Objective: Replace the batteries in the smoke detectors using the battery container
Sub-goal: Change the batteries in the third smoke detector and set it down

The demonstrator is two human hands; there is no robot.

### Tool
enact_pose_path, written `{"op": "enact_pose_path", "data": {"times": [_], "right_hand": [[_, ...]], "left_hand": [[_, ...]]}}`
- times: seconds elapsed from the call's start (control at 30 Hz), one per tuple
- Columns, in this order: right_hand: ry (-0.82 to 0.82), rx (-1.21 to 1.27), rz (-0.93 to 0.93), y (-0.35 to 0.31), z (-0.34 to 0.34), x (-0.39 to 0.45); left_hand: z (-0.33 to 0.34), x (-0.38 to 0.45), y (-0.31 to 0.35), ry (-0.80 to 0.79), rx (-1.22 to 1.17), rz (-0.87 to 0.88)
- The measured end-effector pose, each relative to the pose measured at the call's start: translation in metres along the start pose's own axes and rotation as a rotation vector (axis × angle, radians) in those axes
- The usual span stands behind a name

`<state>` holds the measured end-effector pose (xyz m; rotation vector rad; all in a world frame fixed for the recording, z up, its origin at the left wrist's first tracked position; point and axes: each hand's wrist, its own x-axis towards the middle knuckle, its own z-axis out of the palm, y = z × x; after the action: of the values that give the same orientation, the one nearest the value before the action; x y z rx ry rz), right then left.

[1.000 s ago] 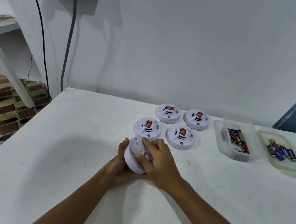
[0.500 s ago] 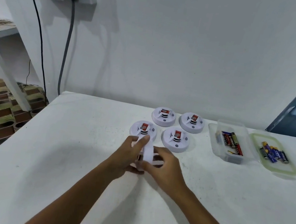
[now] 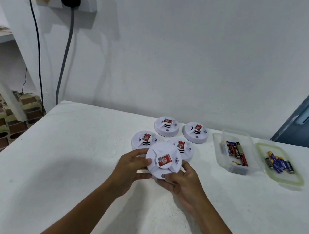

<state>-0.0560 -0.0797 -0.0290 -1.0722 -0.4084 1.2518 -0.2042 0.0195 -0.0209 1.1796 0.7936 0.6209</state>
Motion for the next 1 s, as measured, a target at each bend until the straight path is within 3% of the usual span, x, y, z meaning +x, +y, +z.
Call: {"op": "enact_pose_path", "data": {"times": [0.33,1.0], "right_hand": [[0.126,-0.125,-0.002,0.013,-0.006,0.005],[0.133,-0.128,-0.005,0.017,-0.008,0.011]], "left_hand": [[-0.006,0.005,-0.015,-0.081,0.034,-0.029],[-0.029,0.020,-0.018,-0.324,-0.264,-0.151]]}}
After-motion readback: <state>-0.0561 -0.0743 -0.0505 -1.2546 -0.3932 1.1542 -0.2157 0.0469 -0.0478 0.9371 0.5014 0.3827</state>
